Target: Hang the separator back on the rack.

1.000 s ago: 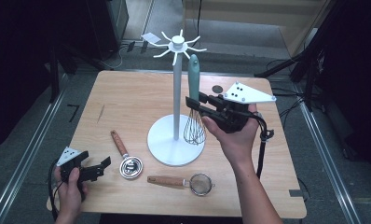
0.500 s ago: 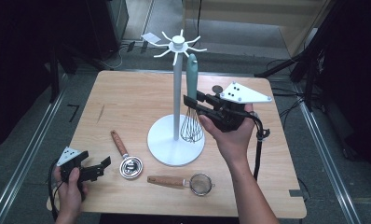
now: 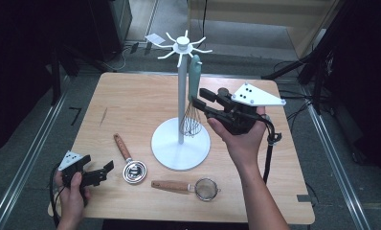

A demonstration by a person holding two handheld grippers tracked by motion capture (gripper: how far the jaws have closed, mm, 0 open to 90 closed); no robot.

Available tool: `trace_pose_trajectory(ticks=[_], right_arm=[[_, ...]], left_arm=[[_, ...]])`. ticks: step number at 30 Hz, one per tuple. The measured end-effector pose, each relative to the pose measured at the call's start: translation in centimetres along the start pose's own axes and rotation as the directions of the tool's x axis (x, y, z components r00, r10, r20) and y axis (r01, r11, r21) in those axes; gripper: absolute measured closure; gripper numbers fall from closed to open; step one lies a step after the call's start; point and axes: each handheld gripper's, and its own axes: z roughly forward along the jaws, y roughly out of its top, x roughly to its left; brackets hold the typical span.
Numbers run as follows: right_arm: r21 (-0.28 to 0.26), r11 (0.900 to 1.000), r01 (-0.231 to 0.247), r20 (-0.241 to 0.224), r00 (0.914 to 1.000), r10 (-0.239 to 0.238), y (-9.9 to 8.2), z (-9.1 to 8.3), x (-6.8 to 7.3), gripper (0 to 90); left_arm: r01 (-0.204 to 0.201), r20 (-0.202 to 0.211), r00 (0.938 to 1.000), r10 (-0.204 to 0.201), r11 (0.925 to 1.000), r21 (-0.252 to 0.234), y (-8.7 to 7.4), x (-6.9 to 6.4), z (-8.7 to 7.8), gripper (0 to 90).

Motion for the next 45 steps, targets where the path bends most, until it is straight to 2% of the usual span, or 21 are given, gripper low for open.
trace_pose_trajectory(ticks=[4, 9, 12, 17, 19, 20, 22, 24, 27, 30, 36, 45], right_arm=[[-0.035, 0.9994, -0.004, 0.010, 0.9999, 0.005, 0.4, -0.7, -0.2, 72.1], [-0.057, 0.9983, 0.015, 0.100, 0.9950, -0.009, 0.7, -0.8, -0.5, 90.0], [-0.078, 0.9964, 0.031, 0.134, 0.9907, -0.021, 0.9, -0.6, -0.5, 90.0], [-0.083, 0.9943, 0.068, 0.182, 0.9820, -0.052, 1.6, 0.3, -0.4, 90.0], [-0.101, 0.9921, 0.075, 0.244, 0.9685, -0.048, 2.0, 0.7, -0.1, 90.0], [-0.106, 0.9909, 0.083, 0.256, 0.9652, -0.053, 2.2, 0.8, 0.0, 90.0], [-0.124, 0.9888, 0.084, 0.243, 0.9687, -0.052, 2.6, 0.9, 0.1, 90.0], [-0.127, 0.9874, 0.095, 0.251, 0.9661, -0.060, 3.1, 1.1, 0.1, 90.0], [-0.130, 0.9871, 0.093, 0.245, 0.9676, -0.059, 3.4, 1.4, 0.1, 90.0], [-0.134, 0.9859, 0.100, 0.220, 0.9730, -0.069, 3.5, 1.4, 0.4, 90.0], [-0.135, 0.9850, 0.107, 0.202, 0.9762, -0.079, 3.6, 1.4, 0.9, 90.0], [-0.134, 0.9812, 0.139, 0.185, 0.9762, -0.113, 3.4, 1.6, 1.8, 90.0]], left_arm=[[0.002, 0.000, 1.0000, -0.002, 1.0000, 0.001, 0.0, 0.0, 0.0, 0.0], [0.001, -0.001, 1.0000, -0.001, 1.0000, 0.002, 0.0, 0.0, 0.0, 0.0], [0.002, -0.001, 1.0000, -0.002, 1.0000, 0.003, 0.0, 0.0, 0.0, 0.0], [0.003, 0.000, 1.0000, -0.003, 1.0000, 0.003, 0.0, 0.0, 0.0, 0.0], [0.003, 0.001, 1.0000, -0.003, 1.0000, 0.003, 0.0, 0.0, 0.0, 0.0], [0.003, 0.001, 1.0000, -0.003, 1.0000, 0.003, 0.0, 0.0, 0.0, 0.0], [0.003, 0.002, 1.0000, -0.003, 1.0000, 0.003, 0.0, 0.0, 0.0, 0.0], [0.003, 0.002, 1.0000, -0.003, 1.0000, 0.003, 0.0, 0.0, 0.0, 0.0], [0.003, 0.002, 1.0000, -0.003, 1.0000, 0.004, 0.0, 0.0, 0.0, 0.0], [0.001, 0.003, 1.0000, -0.001, 1.0000, 0.006, 0.0, 0.0, 0.0, 0.0], [0.000, 0.001, 1.0000, 0.000, 1.0000, 0.005, 0.0, 0.0, 0.0, 0.0], [0.001, 0.004, 1.0000, -0.001, 1.0000, 0.006, 0.0, 0.0, 0.0, 0.0]])
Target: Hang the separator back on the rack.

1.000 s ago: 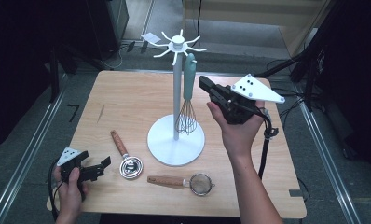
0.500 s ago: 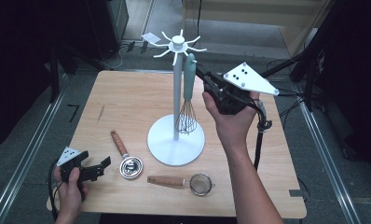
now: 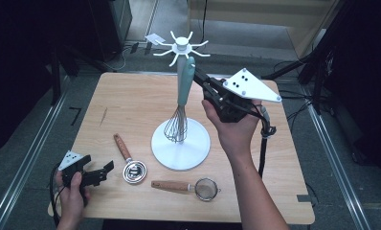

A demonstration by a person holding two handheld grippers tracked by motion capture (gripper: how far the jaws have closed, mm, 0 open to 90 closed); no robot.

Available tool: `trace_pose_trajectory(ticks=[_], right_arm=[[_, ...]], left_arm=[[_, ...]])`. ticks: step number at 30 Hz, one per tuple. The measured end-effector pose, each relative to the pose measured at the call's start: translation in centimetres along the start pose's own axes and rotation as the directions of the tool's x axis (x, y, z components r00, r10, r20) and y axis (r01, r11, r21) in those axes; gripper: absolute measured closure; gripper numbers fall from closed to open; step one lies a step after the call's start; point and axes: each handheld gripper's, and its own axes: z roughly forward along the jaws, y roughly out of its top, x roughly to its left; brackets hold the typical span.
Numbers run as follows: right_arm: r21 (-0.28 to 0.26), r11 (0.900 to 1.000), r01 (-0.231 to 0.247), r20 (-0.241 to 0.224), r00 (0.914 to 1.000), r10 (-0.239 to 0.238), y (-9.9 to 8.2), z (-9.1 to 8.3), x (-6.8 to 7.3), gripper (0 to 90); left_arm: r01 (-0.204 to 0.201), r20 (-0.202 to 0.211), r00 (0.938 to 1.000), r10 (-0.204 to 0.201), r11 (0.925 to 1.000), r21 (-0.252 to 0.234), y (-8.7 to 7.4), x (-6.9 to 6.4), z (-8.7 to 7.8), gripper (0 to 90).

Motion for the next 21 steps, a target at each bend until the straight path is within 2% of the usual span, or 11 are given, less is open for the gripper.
trace_pose_trajectory(ticks=[10, 15, 21], right_arm=[[0.002, 0.9998, 0.017, -0.008, 0.9998, -0.017, 0.2, 0.0, 1.2, 90.0], [-0.005, 1.0000, 0.004, -0.021, 0.9998, -0.004, 0.1, -0.1, 1.6, 90.0], [-0.005, 0.9999, 0.012, -0.022, 0.9997, -0.012, 0.1, 0.0, 2.0, 90.0]], left_arm=[[-0.001, 0.000, 1.0000, 0.001, 1.0000, 0.000, 0.0, 0.0, 0.0, 0.0], [-0.001, 0.000, 1.0000, 0.001, 1.0000, 0.000, 0.0, 0.0, 0.0, 0.0], [-0.001, 0.001, 1.0000, 0.001, 1.0000, 0.000, 0.0, 0.0, 0.0, 0.0]])
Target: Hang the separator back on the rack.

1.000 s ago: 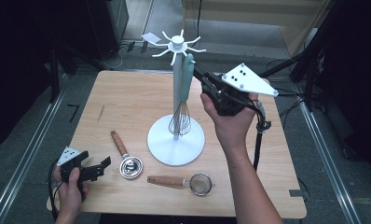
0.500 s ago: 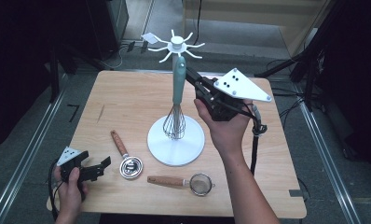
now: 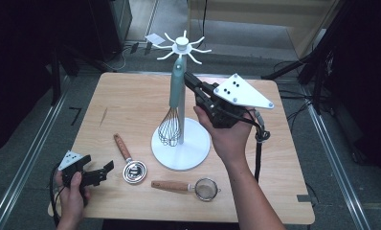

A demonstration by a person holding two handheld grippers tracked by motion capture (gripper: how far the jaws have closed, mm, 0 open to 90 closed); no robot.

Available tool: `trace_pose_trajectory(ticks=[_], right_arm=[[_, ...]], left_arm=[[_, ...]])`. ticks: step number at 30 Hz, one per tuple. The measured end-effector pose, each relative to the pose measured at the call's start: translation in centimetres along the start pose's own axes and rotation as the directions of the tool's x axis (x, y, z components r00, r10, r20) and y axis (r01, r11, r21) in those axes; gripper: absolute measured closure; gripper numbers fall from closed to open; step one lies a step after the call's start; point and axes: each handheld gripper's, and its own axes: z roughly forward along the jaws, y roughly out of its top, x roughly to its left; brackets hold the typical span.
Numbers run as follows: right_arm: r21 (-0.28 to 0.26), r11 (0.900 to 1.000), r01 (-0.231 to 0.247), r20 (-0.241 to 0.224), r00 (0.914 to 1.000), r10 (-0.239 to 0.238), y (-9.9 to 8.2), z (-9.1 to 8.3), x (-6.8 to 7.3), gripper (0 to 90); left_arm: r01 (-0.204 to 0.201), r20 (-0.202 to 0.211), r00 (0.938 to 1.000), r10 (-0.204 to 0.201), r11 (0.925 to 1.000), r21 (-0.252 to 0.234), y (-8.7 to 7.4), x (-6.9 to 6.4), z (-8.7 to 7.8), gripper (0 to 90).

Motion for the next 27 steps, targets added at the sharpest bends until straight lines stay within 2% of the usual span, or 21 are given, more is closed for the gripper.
trace_pose_trajectory(ticks=[8, 14, 16, 23, 27], right_arm=[[0.012, 0.9997, 0.021, 0.018, 0.9996, -0.022, -0.8, -0.3, -0.2, 89.4], [0.026, 0.9993, 0.027, 0.034, 0.9990, -0.028, -1.9, -1.1, -0.9, 86.5], [0.034, 0.9994, 0.012, 0.040, 0.9991, -0.013, -2.3, -1.5, -1.2, 84.5], [0.034, 0.9994, -0.001, 0.057, 0.9984, -0.001, -3.5, -3.0, -2.3, 81.4], [0.057, 0.9983, -0.012, 0.074, 0.9972, 0.008, -4.6, -3.7, -2.8, 80.7]], left_arm=[[0.001, 0.001, 1.0000, -0.001, 1.0000, -0.001, 0.0, 0.0, 0.0, 0.0], [0.001, 0.000, 1.0000, -0.001, 1.0000, -0.001, 0.0, 0.0, 0.0, 0.0], [0.001, -0.001, 1.0000, -0.001, 1.0000, -0.001, 0.0, 0.0, 0.0, 0.0], [-0.001, -0.003, 1.0000, 0.001, 1.0000, -0.001, 0.0, -0.1, 0.0, 0.0], [-0.002, -0.003, 1.0000, 0.002, 1.0000, -0.001, 0.0, 0.0, 0.0, 0.0]])
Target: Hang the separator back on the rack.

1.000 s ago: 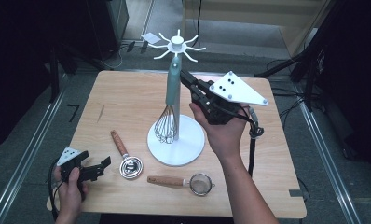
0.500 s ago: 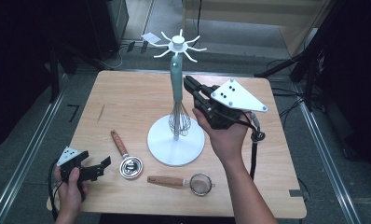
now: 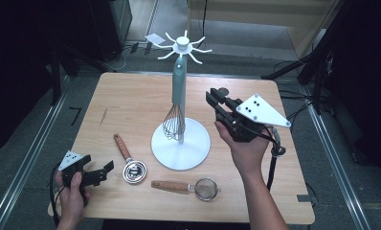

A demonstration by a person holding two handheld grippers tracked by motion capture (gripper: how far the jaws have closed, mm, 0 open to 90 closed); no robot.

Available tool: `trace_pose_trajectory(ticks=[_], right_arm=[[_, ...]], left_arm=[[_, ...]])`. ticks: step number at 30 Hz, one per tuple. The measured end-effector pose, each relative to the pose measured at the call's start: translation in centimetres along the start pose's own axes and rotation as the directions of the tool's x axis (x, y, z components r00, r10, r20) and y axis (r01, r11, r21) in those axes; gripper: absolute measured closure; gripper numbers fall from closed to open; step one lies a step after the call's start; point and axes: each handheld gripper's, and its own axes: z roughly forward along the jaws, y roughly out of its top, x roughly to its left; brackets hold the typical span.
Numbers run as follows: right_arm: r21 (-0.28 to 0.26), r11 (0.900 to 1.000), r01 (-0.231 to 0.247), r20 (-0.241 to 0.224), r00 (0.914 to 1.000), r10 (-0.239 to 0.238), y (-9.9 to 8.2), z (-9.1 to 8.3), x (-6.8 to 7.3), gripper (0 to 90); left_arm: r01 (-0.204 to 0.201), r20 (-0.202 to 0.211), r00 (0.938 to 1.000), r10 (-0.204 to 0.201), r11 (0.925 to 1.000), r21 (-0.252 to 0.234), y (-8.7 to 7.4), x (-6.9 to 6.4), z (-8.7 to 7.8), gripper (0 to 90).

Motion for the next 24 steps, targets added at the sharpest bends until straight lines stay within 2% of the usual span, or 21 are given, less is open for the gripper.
trace_pose_trajectory(ticks=[10, 16, 24], right_arm=[[0.051, 0.9986, -0.013, 0.045, 0.9989, 0.011, -3.6, -1.7, -1.4, 75.9], [0.062, 0.9963, -0.059, 0.071, 0.9960, 0.055, -5.8, -3.0, -2.4, 73.3], [0.107, 0.9895, -0.097, 0.110, 0.9903, 0.085, -8.5, -4.7, -3.7, 69.9]], left_arm=[[-0.001, 0.000, 1.0000, 0.001, 1.0000, 0.002, 0.0, 0.0, 0.0, 0.0], [-0.003, 0.001, 1.0000, 0.003, 1.0000, 0.002, 0.0, 0.0, 0.0, 0.0], [-0.005, -0.003, 1.0000, 0.005, 1.0000, 0.003, 0.0, -0.1, 0.0, 0.0]])
